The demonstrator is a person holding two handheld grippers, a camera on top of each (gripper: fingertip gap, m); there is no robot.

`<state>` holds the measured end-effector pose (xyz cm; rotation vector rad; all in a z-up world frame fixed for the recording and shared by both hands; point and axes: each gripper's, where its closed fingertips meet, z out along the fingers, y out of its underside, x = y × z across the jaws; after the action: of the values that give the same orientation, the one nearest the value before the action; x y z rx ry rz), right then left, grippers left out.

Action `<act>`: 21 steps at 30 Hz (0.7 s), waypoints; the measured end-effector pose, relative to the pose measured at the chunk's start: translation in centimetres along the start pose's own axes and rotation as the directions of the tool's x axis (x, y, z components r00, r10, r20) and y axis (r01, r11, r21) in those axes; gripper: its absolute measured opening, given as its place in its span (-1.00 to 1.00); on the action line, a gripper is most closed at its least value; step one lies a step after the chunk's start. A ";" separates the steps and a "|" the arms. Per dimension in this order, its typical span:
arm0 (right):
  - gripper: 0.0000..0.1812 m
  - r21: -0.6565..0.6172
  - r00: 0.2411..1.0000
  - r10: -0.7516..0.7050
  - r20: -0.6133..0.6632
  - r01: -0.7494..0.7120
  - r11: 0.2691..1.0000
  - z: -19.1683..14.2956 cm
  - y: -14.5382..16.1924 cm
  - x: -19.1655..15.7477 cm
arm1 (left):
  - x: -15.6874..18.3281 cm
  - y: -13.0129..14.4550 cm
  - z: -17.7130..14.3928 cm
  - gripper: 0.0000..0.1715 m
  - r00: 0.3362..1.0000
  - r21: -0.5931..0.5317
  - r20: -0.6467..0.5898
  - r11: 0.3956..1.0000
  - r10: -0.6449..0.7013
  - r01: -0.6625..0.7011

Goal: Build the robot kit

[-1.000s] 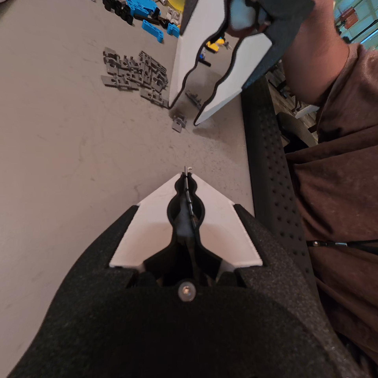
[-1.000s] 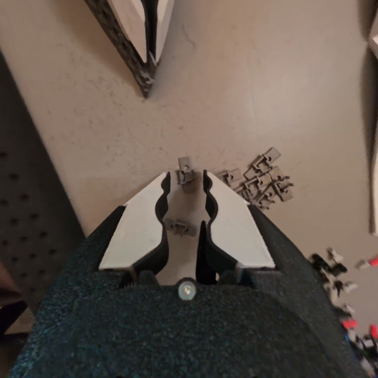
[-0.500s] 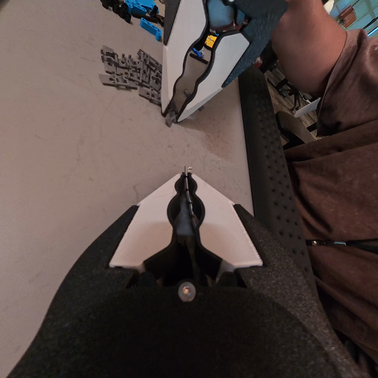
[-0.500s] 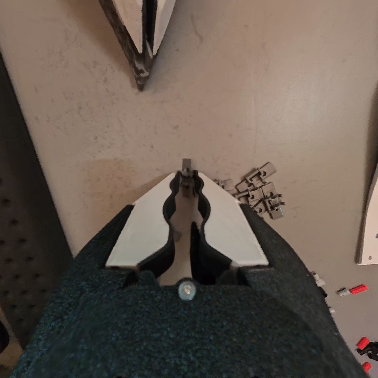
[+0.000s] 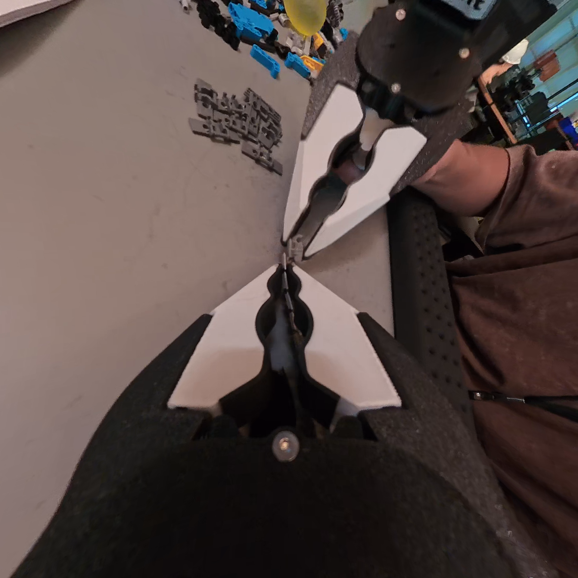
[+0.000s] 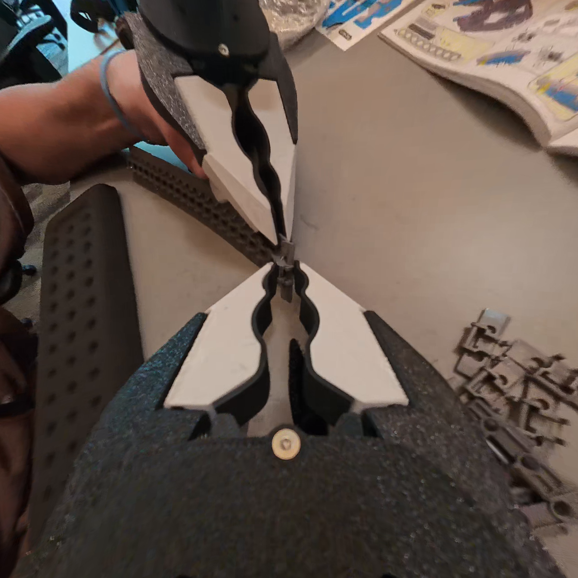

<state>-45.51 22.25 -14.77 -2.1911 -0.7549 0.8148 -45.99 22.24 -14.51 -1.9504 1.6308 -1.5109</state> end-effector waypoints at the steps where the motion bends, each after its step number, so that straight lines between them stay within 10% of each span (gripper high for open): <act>1: -0.88 -0.001 1.000 0.007 -0.007 -0.007 1.000 0.1 0.0 -0.1 | -0.1 0.0 0.0 -0.98 1.000 0.001 0.002 1.000 -0.009 0.009; 14: -0.88 0.065 0.979 0.132 -0.156 -0.123 0.990 0.5 -0.1 1.0 | -0.7 -0.1 -0.1 -0.97 0.999 0.009 0.038 1.000 -0.023 0.022; 21: -0.87 0.055 0.984 0.176 -0.031 -0.174 0.983 0.5 0.3 0.4 | -0.4 -0.2 0.0 -0.98 1.000 0.011 0.012 1.000 -0.020 0.020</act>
<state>-45.52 22.56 -15.43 -2.2414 -0.5228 0.8697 -45.89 22.61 -14.59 -1.9724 1.5998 -1.5088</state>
